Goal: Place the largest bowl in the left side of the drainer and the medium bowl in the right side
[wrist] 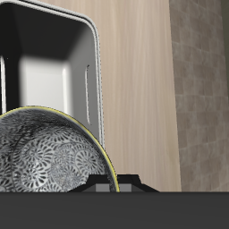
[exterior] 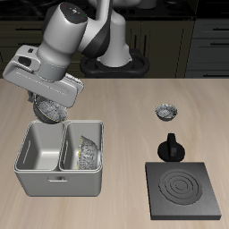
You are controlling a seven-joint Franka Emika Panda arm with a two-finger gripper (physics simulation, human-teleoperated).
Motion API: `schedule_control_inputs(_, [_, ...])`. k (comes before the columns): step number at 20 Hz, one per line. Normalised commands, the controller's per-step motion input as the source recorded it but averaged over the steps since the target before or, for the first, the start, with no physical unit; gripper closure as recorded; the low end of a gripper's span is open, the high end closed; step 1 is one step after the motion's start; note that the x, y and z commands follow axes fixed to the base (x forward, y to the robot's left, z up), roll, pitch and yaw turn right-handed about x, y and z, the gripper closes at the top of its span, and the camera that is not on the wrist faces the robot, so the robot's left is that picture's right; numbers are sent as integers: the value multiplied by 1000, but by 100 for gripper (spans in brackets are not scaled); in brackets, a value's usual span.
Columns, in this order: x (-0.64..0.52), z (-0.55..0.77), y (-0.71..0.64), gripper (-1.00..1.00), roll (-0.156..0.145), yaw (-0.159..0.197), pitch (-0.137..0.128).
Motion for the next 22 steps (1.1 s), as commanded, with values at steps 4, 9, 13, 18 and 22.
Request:
schedule_control_inputs(4, [264,39,-209,100,7,47,-5])
schedule_control_inputs(9, [65,12,-222,100,-125,-51,5])
schedule_control_inputs(13, [66,-129,-37,100,-52,-41,11])
schedule_control_inputs(18, [70,-77,172,100,-29,47,-7])
schedule_control_inputs(22, [66,-125,319,-100,44,38,15])
